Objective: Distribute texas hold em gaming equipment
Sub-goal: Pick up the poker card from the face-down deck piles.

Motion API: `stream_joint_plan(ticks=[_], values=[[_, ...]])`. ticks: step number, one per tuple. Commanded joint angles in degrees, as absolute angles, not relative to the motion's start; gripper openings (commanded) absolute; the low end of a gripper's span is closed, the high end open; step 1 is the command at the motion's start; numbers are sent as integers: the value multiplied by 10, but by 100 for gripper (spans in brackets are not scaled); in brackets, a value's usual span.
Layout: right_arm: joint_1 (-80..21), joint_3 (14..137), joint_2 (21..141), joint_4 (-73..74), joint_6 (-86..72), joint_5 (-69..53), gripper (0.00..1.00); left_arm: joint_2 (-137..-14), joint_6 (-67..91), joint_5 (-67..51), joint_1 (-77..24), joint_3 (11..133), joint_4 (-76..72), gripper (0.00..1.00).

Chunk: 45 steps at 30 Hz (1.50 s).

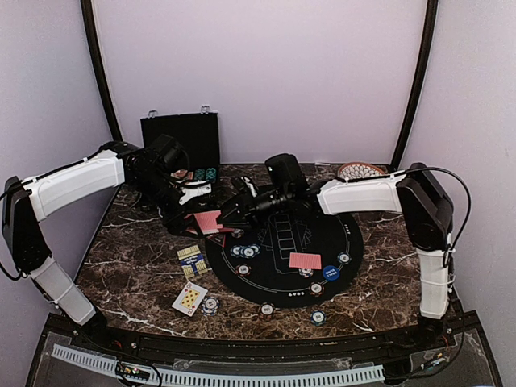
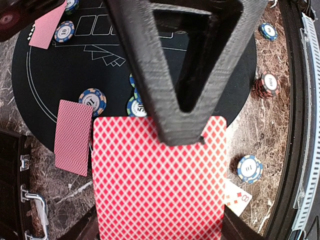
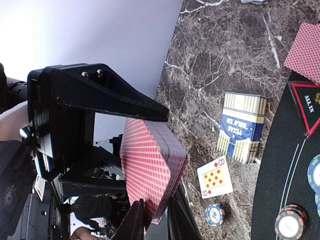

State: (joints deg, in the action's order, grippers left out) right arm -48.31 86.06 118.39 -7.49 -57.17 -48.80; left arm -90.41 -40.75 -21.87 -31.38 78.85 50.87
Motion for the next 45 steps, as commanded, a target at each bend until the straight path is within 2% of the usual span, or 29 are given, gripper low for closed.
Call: stream_joint_plan(ticks=[1,13,25,32,43,45], values=[[-480,837,1150,-133,-606,-503,16,-894,-411,-216,-310,804,514,0],[-481,833,1150,-136,-616,-504,13,-894,-412,-214,-310,802,514,0],[-479,823,1150,-182,-661,-518,0,-895,-416,-206,-310,796,511,0],[-469,787,1138,-265,-723,-528,0,-895,-419,-198,-310,795,508,0],[-450,734,1104,-314,-760,-526,0,-896,-423,-192,-310,790,506,0],[-451,742,1106,-281,-736,-525,12,-894,-422,-193,-310,791,505,0]])
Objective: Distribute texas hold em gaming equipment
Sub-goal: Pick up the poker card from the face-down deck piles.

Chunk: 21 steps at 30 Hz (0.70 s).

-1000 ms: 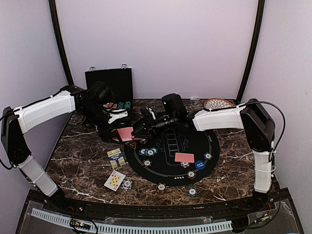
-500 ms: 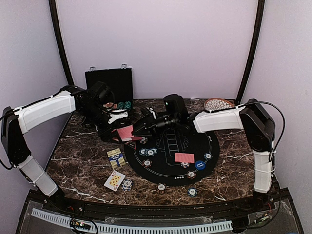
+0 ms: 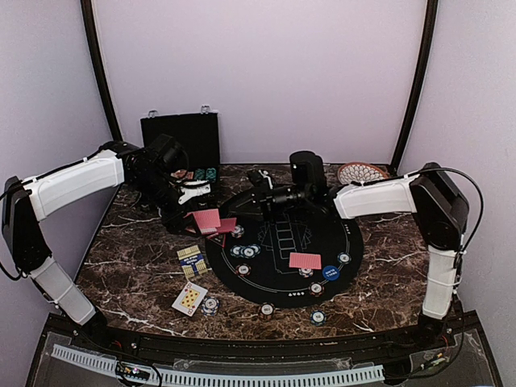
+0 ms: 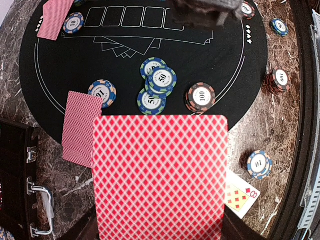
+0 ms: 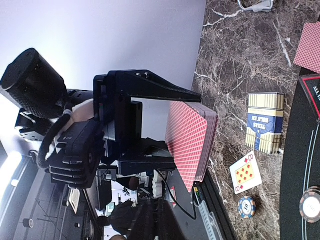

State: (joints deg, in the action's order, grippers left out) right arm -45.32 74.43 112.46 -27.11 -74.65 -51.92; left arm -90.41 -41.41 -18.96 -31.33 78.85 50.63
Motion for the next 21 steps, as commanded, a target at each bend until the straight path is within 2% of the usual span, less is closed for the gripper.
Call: stream_joint_plan(ticks=[1,7,11,21], values=[[-452,745,1108,-262,-724,-521,15,-895,-422,-193,-310,791,505,0],[-465,763,1137,-234,-710,-524,28,-894,-421,-197,-310,796,507,0],[-474,781,1153,-227,-706,-529,32,-895,-420,-199,-310,799,508,0],[-480,806,1174,-223,-709,-536,30,-895,-420,-198,-310,803,511,0]])
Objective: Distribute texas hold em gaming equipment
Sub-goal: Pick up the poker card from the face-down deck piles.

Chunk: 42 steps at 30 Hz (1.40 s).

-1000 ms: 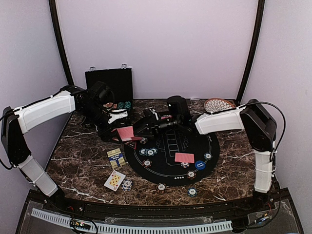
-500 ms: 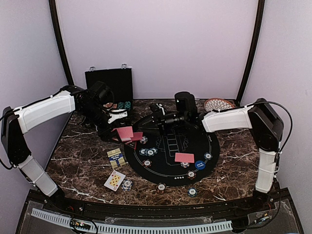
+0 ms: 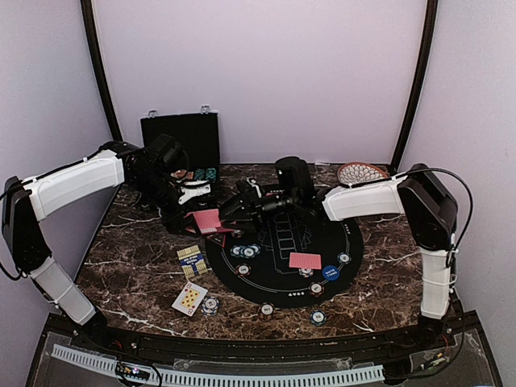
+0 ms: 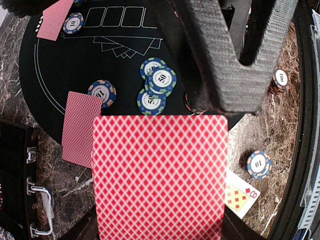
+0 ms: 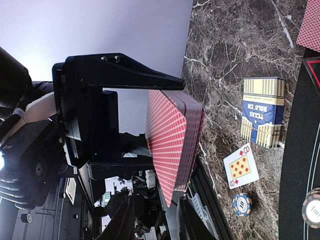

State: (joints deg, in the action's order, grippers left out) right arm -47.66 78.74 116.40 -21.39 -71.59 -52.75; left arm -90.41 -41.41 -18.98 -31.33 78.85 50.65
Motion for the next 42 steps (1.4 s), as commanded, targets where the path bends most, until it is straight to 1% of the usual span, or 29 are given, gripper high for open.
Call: stream_joint_plan(ticks=[1,14,26,32,35,38,42], values=[[-481,807,1176,-224,-709,-537,30,-895,-420,-199,-310,803,511,0],[-483,810,1183,-244,-725,-542,27,-896,-421,-199,-310,807,515,0],[-492,824,1190,-279,-756,-549,17,-897,-421,-198,-310,805,514,0],[-493,829,1193,-278,-759,-549,9,-897,-422,-198,-310,803,515,0],[-492,836,1200,-275,-759,-550,9,-897,-421,-198,-310,803,515,0],[-492,842,1208,-271,-759,-550,13,-897,-421,-198,-310,803,515,0],[-491,843,1207,-262,-754,-546,13,-896,-422,-195,-310,801,516,0]])
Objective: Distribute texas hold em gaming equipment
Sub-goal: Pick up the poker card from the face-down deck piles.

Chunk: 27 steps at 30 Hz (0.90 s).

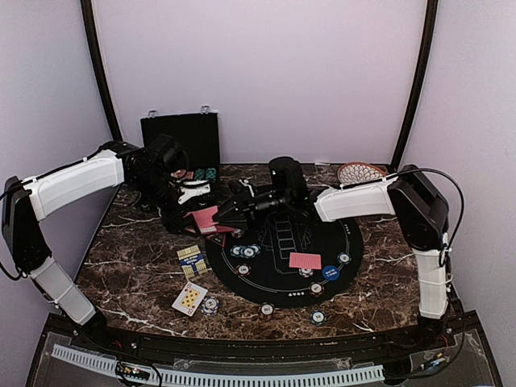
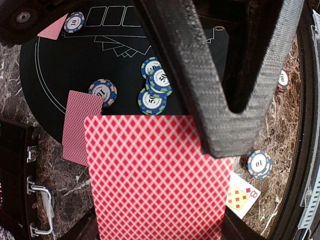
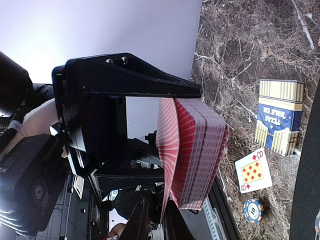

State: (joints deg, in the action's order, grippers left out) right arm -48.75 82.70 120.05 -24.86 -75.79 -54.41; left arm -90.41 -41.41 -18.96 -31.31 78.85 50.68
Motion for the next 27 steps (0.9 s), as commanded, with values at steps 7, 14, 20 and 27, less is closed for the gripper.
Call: stream_joint_plan(ticks=[7,14,20,27], values=[[-484,834,1199,-258,-751,-536,0,-896,-421,-198,-310,800,515,0],[-474,810,1177,-266,-748,-522,0,-895,-422,-196,-310,800,517,0],[-461,766,1156,-311,-773,-520,0,-894,-423,-195,-310,797,521,0],[-455,732,1133,-344,-789,-521,0,-889,-421,-191,-310,789,523,0]])
